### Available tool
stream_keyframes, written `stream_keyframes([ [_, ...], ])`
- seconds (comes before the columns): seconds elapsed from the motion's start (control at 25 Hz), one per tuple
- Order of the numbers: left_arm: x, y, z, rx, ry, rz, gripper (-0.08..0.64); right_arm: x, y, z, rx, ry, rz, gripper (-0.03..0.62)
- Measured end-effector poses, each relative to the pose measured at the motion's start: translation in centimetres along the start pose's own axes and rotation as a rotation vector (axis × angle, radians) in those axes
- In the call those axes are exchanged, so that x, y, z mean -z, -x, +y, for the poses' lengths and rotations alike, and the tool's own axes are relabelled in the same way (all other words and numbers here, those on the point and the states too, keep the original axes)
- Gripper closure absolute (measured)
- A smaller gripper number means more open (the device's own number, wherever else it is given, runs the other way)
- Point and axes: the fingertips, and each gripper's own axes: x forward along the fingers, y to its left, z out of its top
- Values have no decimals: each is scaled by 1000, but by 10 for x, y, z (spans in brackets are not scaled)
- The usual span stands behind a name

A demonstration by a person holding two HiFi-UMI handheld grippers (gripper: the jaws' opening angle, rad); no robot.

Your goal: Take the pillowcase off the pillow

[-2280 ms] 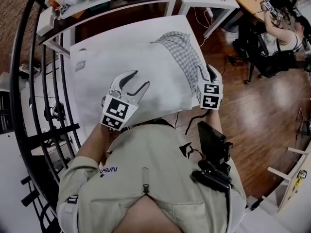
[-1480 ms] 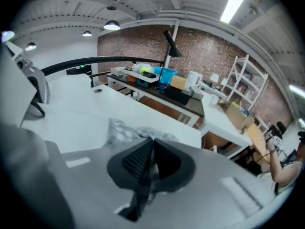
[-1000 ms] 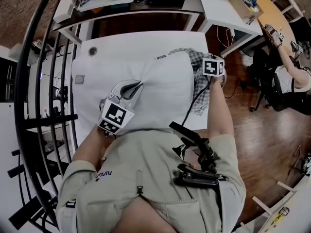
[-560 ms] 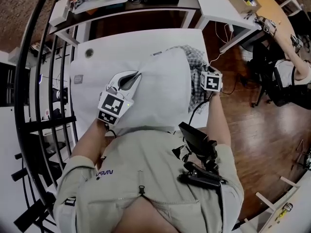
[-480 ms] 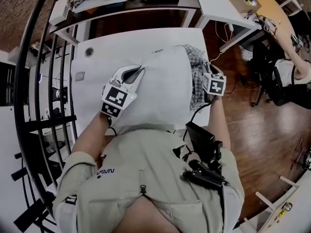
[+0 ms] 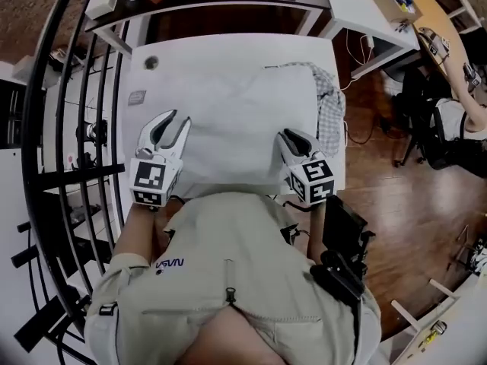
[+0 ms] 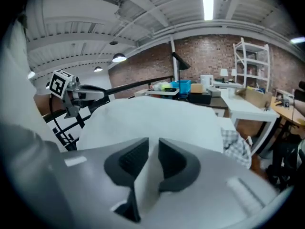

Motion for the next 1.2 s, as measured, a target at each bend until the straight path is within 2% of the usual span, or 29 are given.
stream_keyframes([
  [0.08, 53, 32, 42, -137, 75, 85, 431, 14, -12, 16, 13, 41, 57, 546],
  [0.12, 84, 42, 57, -182, 108, 144, 433, 22, -18, 17, 37, 70, 91, 548],
  [0.2, 137, 48, 69, -200, 165, 236, 423, 33, -27, 7, 92, 126, 148, 551],
  [0.28, 161, 36, 62, -155, 189, 252, 420, 36, -37, -8, 144, 155, 181, 557],
  [0.36, 160, 11, 51, -109, 186, 227, 425, 34, -45, -25, 207, 178, 203, 588],
  [0.6, 128, -48, 31, -29, 175, 145, 439, 12, -60, -89, 388, 319, 253, 588],
  [0.72, 122, -57, 23, -22, 174, 127, 443, 4, -66, -106, 396, 306, 233, 588],
  [0.84, 124, -53, 26, -51, 177, 115, 442, 3, -67, -102, 381, 282, 196, 588],
  [0.92, 121, -44, 33, -79, 169, 85, 442, -1, -62, -99, 405, 279, 148, 588],
  [1.0, 110, -29, 40, -120, 177, 33, 459, -7, -47, -97, 452, 221, 73, 588],
  [1.08, 93, -10, 47, -165, 216, -36, 513, -17, -26, -89, 492, 115, -27, 588],
  [1.2, 66, 18, 52, -186, 271, -148, 554, -32, -3, -59, 493, -10, -162, 588],
])
